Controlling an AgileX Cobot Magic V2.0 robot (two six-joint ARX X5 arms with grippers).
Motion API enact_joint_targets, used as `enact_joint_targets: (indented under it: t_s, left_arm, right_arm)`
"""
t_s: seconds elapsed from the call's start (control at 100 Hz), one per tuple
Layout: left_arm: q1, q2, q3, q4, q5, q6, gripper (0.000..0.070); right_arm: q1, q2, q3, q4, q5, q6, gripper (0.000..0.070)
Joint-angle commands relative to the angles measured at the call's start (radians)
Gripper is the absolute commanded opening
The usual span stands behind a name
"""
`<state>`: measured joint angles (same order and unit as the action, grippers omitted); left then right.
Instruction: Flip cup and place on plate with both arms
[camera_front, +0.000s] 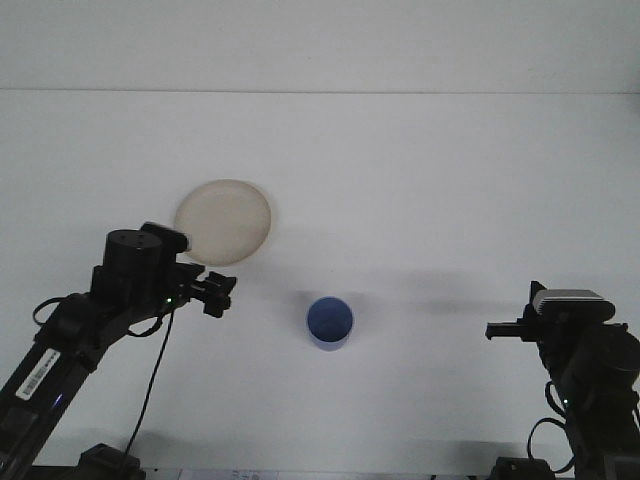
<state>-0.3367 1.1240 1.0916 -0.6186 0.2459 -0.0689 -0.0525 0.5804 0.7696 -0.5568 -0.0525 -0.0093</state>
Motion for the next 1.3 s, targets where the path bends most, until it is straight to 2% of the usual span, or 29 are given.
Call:
enact_joint_targets:
  t_s: [0.0, 0.18, 0.4, 0.76, 0.829, 0.899, 0.969, 1.129, 1.289]
  left_arm:
    - [-0.048, 0.050, 0.058, 0.005, 0.017, 0.004, 0.0463]
    - [-0.200, 0.223, 0.228, -0.076, 0.017, 0.006, 0.0463]
    - [-0.312, 0.410, 0.384, -0.167, 0.017, 0.047, 0.0463]
    - [-0.392, 0.571, 0.405, -0.187, 0.017, 0.089, 0.0456]
    - [-0.397, 0.600, 0.405, -0.176, 0.017, 0.089, 0.0393]
    - [-0.397, 0.623, 0.405, -0.159, 0.017, 0.089, 0.0215]
    - [-0.398, 0.639, 0.405, -0.141, 0.017, 0.089, 0.0004]
    - [-0.396, 0.634, 0.412, -0.148, 0.014, 0.092, 0.0008]
    - [-0.340, 0.613, 0.491, -0.193, -0.060, 0.091, 0.0008]
  right_arm:
    - [0.002, 0.003, 0.006, 0.010, 0.000, 0.013, 0.0000]
    - [0.002, 0.003, 0.006, 0.010, 0.000, 0.013, 0.0000]
    - [0.002, 0.003, 0.006, 0.010, 0.000, 0.013, 0.0000]
    - [0.002, 0.003, 0.006, 0.010, 0.000, 0.013, 0.0000]
    - [0.002, 0.003, 0.006, 0.010, 0.000, 0.013, 0.0000]
    - [0.002, 0.003, 0.006, 0.010, 0.000, 0.013, 0.0000]
    - [0.002, 0.003, 0.006, 0.010, 0.000, 0.013, 0.0000]
    - [0.002, 0.003, 0.006, 0.010, 0.000, 0.013, 0.0000]
    - [0.002, 0.003, 0.006, 0.010, 0.000, 0.013, 0.0000]
